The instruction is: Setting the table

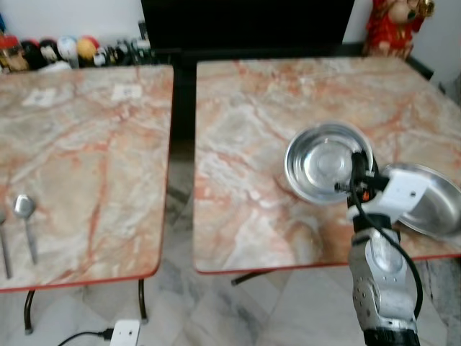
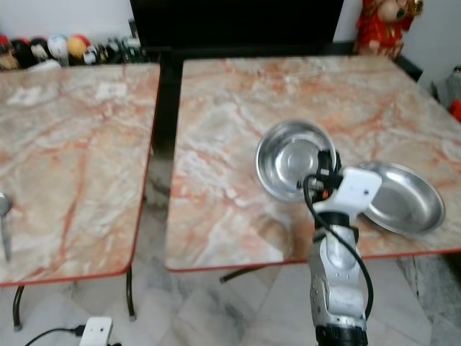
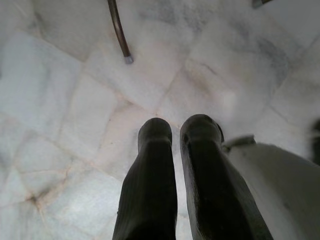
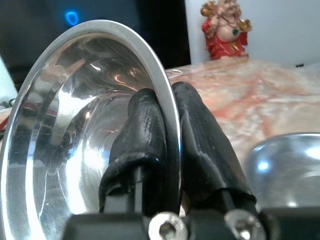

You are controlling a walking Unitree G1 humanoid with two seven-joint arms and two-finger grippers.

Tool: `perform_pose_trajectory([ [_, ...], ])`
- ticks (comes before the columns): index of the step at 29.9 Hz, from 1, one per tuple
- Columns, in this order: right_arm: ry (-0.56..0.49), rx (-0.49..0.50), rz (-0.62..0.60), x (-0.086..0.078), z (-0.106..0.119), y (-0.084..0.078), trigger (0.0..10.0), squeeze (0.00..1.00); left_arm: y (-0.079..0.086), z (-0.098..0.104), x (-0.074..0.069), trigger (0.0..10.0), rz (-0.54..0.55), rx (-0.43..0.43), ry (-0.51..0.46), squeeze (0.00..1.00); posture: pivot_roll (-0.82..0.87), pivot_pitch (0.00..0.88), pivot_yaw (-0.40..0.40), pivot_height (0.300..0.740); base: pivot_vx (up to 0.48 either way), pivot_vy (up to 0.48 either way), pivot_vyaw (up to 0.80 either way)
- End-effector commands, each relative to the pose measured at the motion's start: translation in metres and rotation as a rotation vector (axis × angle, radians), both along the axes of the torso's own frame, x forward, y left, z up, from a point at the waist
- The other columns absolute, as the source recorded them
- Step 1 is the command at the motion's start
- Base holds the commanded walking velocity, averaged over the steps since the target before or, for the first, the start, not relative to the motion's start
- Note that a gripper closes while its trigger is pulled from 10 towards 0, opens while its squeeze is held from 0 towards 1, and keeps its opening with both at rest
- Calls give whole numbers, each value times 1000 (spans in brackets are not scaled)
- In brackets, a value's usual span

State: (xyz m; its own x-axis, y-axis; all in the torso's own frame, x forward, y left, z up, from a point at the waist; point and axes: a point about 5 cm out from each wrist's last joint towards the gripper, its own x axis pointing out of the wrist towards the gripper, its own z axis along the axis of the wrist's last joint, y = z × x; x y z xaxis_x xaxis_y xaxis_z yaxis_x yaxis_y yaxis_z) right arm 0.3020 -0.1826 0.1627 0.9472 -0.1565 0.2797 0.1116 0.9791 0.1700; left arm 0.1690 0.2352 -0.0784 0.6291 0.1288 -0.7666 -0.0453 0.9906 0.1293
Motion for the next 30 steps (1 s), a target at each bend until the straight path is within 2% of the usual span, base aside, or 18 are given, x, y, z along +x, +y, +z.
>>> perform_pose_trajectory([
  [1,-10,2,-27,0,4,-6,10000,0,-4,-4,-7,10000,-6,-10,33,0,-101,80,25,740,0,-480,0],
  [8,2,40,-60,0,1,-10,10000,0,-3,-4,-7,10000,-12,-9,34,0,-107,71,31,740,0,-478,0],
  [10,11,67,-87,-1,0,-13,10000,0,-2,-3,-6,10000,-13,-2,33,0,-107,67,33,740,0,0,0],
  [11,18,113,-117,-1,-2,-17,10000,0,-1,-3,-5,10000,-12,0,32,0,-107,66,33,740,0,0,0],
  [16,28,179,-144,-1,-5,-20,10000,0,0,-3,-5,10000,-14,2,34,0,-107,63,36,740,0,0,0],
  [22,87,383,-200,1,-18,-25,10000,0,4,-2,-6,10000,-18,9,40,0,-101,58,44,740,0,0,0],
  [24,135,438,-182,9,-25,-21,10000,0,7,-1,-6,10000,-23,14,42,0,-103,57,54,740,0,0,0],
  [25,135,438,-182,9,-25,-21,10000,0,7,-1,-6,10000,-23,14,42,0,-103,57,54,740,0,0,0],
  [28,161,471,-120,21,-24,-12,10000,0,8,-1,-4,10000,-25,17,41,0,-103,65,61,740,0,0,0],
  [30,202,460,-92,29,-24,-7,10000,0,8,0,-3,10000,-27,18,39,0,-101,71,64,740,0,0,0],
])
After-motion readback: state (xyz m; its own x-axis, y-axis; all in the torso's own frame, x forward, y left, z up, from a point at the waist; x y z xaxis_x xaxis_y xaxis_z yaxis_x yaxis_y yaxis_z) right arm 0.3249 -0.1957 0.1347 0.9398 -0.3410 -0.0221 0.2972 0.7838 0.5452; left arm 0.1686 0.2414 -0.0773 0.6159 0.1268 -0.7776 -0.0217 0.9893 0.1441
